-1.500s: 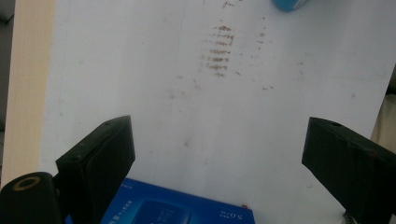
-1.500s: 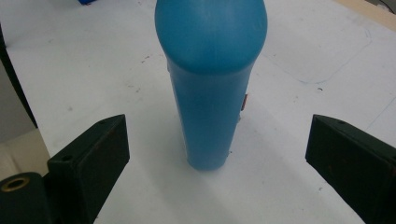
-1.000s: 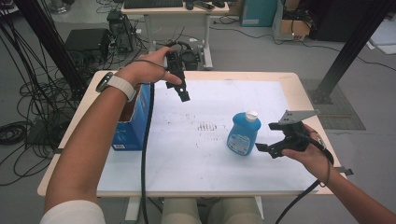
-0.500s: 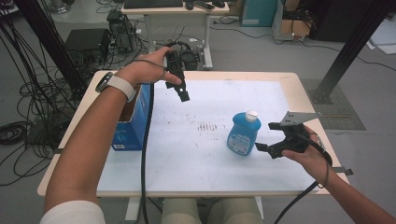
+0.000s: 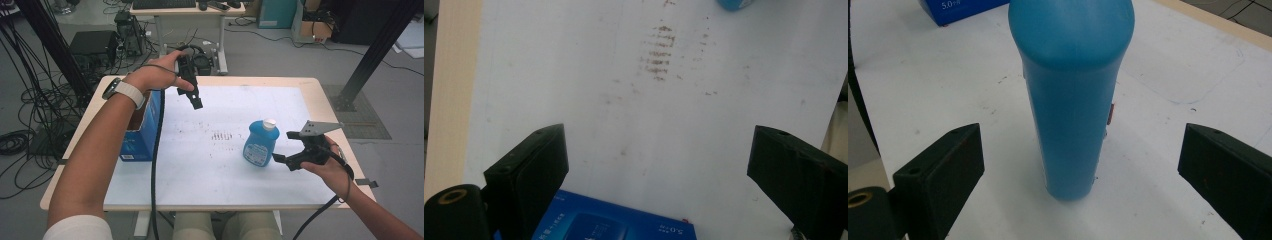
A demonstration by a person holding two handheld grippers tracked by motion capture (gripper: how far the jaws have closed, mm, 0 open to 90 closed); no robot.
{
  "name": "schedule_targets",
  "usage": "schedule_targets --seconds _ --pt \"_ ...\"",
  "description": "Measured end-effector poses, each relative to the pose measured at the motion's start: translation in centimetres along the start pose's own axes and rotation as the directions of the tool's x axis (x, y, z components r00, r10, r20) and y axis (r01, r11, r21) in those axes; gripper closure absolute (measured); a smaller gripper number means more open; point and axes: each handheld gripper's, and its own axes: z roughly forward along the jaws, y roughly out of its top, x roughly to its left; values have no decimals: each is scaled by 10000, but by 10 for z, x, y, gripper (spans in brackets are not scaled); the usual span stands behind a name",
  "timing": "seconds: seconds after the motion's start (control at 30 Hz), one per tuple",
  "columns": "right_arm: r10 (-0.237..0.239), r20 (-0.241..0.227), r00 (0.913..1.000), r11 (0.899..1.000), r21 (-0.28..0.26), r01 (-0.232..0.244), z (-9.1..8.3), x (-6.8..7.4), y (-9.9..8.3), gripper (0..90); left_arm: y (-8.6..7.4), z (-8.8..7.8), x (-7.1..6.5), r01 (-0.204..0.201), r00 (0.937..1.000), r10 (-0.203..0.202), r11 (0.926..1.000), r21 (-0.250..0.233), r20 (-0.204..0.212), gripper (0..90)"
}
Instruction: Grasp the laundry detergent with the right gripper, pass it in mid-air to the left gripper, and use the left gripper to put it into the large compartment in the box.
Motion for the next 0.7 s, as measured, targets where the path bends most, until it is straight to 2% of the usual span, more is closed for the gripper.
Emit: schedule_targets --seconds 0.3,0.7 --pt "82 118 9999 9997 -236 -80 2 -1 -2 25 -1 1 1 11 10000 -11 10000 28 25 97" --pt "40 17 10000 9989 -474 -39 4 1 -3 22 -1 1 1 30 10000 -30 10000 -7 6 97"
